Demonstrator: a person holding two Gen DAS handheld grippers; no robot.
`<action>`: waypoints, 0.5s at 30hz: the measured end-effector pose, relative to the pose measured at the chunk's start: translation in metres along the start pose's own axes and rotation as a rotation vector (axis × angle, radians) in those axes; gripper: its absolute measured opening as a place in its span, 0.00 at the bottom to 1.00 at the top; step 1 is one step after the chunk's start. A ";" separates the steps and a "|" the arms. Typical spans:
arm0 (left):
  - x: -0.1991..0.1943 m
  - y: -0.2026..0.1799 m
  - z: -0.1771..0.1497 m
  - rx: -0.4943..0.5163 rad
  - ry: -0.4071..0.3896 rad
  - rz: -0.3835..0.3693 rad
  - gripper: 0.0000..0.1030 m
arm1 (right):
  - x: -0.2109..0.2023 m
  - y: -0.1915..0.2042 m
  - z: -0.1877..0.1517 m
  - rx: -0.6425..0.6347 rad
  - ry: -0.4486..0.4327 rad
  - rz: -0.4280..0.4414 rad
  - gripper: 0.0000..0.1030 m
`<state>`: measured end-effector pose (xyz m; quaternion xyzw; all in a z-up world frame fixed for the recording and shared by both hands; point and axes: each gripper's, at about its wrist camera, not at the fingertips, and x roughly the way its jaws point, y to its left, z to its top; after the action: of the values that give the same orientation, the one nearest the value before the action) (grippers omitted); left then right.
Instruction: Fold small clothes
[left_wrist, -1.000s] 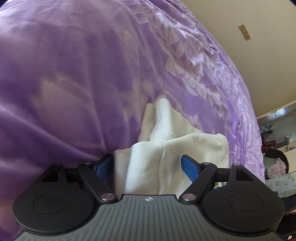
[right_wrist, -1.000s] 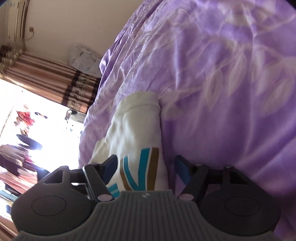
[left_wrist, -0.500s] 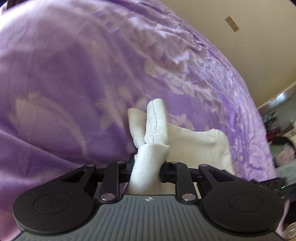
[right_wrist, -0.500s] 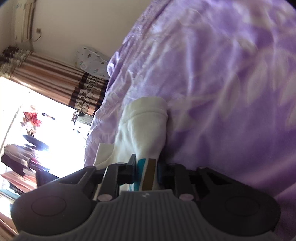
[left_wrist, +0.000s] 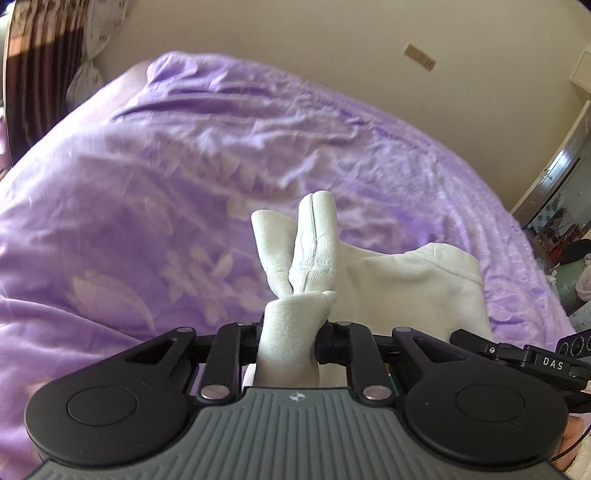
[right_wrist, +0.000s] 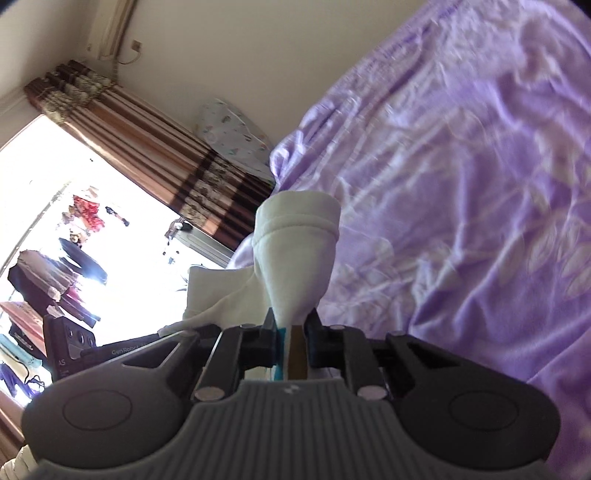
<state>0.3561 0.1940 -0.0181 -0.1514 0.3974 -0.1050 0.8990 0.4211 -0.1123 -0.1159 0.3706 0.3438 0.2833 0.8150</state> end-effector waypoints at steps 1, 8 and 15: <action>-0.009 -0.006 0.001 -0.002 -0.014 -0.007 0.19 | -0.008 0.006 0.000 -0.008 -0.007 0.004 0.09; -0.078 -0.045 -0.006 0.025 -0.128 -0.065 0.19 | -0.077 0.059 -0.003 -0.079 -0.086 0.051 0.08; -0.139 -0.095 -0.030 0.053 -0.256 -0.146 0.19 | -0.162 0.114 -0.002 -0.177 -0.167 0.040 0.07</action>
<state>0.2351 0.1422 0.0912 -0.1682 0.2645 -0.1607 0.9359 0.2985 -0.1634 0.0310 0.3262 0.2410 0.2970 0.8645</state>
